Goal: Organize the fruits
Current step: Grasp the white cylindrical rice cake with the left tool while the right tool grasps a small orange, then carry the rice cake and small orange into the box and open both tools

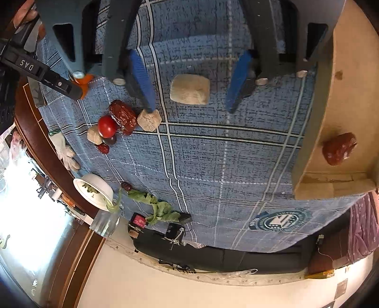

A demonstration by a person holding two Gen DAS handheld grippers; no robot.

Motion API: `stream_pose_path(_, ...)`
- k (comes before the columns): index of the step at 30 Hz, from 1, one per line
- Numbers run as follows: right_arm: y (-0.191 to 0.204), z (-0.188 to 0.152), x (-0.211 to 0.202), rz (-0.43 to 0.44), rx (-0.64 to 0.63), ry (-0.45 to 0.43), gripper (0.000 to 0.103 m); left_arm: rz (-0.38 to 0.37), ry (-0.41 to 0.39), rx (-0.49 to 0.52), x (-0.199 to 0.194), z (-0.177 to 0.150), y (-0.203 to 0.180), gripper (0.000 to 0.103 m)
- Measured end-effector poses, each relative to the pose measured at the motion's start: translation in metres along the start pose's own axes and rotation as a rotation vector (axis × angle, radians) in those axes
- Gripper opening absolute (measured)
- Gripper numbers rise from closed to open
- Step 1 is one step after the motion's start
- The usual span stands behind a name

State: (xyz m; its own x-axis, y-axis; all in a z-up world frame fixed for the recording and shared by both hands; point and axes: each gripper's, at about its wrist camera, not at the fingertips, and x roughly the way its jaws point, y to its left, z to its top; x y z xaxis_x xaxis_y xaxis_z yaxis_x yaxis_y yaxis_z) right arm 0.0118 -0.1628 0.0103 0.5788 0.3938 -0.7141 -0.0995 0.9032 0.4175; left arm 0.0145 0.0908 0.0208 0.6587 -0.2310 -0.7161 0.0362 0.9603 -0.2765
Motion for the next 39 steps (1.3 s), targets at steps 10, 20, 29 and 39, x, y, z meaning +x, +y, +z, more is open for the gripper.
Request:
stream_pose_path(10, 0.019, -0.004, 0.005, -0.100, -0.105, -0.012, 0.049, -0.044, 0.034, 0.011, 0.011, -0.003, -0.003, 0.036)
stream_pose_path(20, 0.025, -0.007, -0.003, -0.130, -0.131, -0.059, 0.035, -0.047, -0.022, 0.017, 0.003, -0.004, -0.004, 0.033)
stream_pose_path(29, 0.039, -0.015, -0.022, -0.173, -0.176, -0.119, 0.035, -0.074, -0.076, -0.002, -0.017, -0.008, 0.000, 0.033)
stream_pose_path(39, 0.101, -0.025, -0.062, -0.014, -0.217, -0.094, 0.035, -0.199, -0.148, -0.197, -0.133, -0.023, 0.062, 0.033)
